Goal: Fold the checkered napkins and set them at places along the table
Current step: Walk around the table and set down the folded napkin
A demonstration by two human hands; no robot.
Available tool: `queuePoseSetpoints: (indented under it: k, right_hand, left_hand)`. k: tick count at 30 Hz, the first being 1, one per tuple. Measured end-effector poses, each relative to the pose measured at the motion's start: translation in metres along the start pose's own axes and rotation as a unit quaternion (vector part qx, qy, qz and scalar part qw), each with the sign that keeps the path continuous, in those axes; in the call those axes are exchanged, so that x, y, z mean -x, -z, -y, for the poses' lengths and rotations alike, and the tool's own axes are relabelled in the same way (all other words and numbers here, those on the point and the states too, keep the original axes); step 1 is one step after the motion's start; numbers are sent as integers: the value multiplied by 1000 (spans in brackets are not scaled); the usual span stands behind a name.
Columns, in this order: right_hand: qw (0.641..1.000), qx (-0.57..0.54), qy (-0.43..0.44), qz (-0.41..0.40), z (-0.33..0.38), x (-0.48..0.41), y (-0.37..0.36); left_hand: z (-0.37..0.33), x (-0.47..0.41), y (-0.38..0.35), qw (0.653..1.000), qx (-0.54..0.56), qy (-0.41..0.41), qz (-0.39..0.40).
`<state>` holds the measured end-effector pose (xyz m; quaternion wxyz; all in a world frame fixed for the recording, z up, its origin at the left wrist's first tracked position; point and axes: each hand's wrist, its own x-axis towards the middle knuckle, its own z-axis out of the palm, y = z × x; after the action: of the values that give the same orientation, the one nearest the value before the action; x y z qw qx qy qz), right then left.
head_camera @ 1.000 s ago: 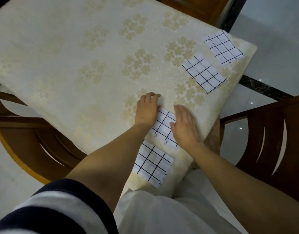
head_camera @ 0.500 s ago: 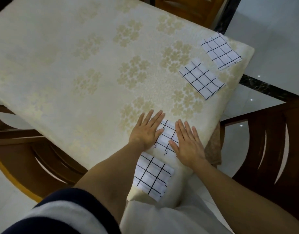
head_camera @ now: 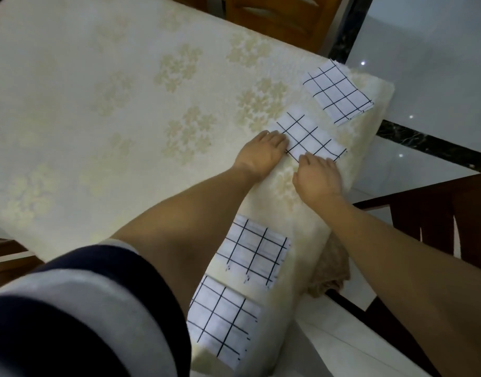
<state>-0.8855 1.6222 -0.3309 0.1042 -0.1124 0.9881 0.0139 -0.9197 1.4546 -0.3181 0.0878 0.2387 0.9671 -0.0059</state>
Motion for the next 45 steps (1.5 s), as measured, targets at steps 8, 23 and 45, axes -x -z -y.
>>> queuePoseSetpoints:
  k: [8,23,45]
  right_hand:
    - [995,95,-21,12,5,-13,-1]
    - [998,-26,6,-60,-6,15,-6]
    - [991,-54,27,-117,34,107,-36]
  left_hand:
    - [-4,-33,7,989,-122,-62,55]
    - [-3,-4,15,993,-74,-80,39]
    - [-4,112,-14,991,89,-47,83]
